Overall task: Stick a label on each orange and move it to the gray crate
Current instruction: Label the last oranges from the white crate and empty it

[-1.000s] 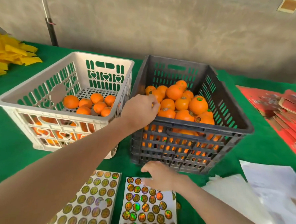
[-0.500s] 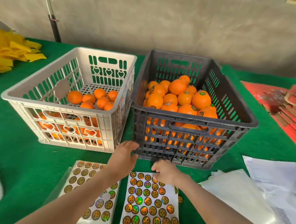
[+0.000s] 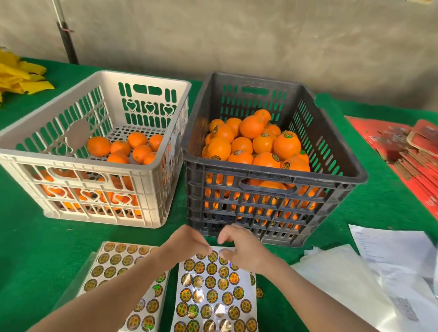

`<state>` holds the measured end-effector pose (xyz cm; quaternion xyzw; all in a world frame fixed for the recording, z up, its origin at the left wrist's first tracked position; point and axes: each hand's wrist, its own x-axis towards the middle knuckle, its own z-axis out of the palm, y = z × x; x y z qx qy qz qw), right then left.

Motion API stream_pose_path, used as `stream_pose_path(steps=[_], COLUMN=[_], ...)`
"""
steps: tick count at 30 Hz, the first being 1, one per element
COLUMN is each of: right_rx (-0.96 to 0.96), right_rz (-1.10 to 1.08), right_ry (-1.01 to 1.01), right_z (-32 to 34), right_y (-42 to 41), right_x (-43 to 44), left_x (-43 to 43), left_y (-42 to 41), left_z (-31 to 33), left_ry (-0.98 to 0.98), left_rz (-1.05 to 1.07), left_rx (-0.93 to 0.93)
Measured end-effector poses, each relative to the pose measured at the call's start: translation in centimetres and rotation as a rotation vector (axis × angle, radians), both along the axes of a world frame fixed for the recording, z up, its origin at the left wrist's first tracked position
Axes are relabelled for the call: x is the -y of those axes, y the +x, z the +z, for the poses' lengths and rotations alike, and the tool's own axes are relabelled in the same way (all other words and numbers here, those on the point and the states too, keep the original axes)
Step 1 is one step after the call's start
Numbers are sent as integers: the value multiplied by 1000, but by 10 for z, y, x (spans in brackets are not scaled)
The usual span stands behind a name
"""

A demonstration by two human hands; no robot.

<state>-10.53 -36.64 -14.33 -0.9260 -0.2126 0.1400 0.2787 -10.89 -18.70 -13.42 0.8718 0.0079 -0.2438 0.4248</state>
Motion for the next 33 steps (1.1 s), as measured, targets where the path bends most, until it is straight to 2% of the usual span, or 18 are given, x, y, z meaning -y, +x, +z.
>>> stream_pose_path(steps=[5, 10, 18, 20, 22, 24, 26, 28, 30, 33], right_rx=[244, 278, 325, 392, 486, 600, 729, 835, 870, 732], right_rz=[-12, -57, -16, 23, 95, 152, 172, 177, 161, 179], right_ry=[2, 67, 300, 369, 484, 624, 700, 703, 659, 409], right_z=[-6, -7, 12, 26, 51, 81, 114, 144, 168, 188], right_y=[-12, -14, -18, -22, -26, -25, -16, 2, 32, 84], right_x=[-8, -9, -9, -15, -27, -42, -57, -75, -97, -134], left_x=[2, -2, -3, -2, -6, -21, -44, -72, -99, -140], left_y=[2, 2, 4, 0, -4, -6, -4, 5, 18, 45], left_z=[5, 5, -1, 4, 17, 39, 66, 89, 108, 127], left_ry=[-140, -333, -143, -52, 20, -54, -178, -242, -243, -195], left_rz=[156, 251, 19, -99, -163, -90, -4, 154, 326, 497], left_rx=[-158, -243, -131, 17, 366, 690, 884, 981, 988, 935])
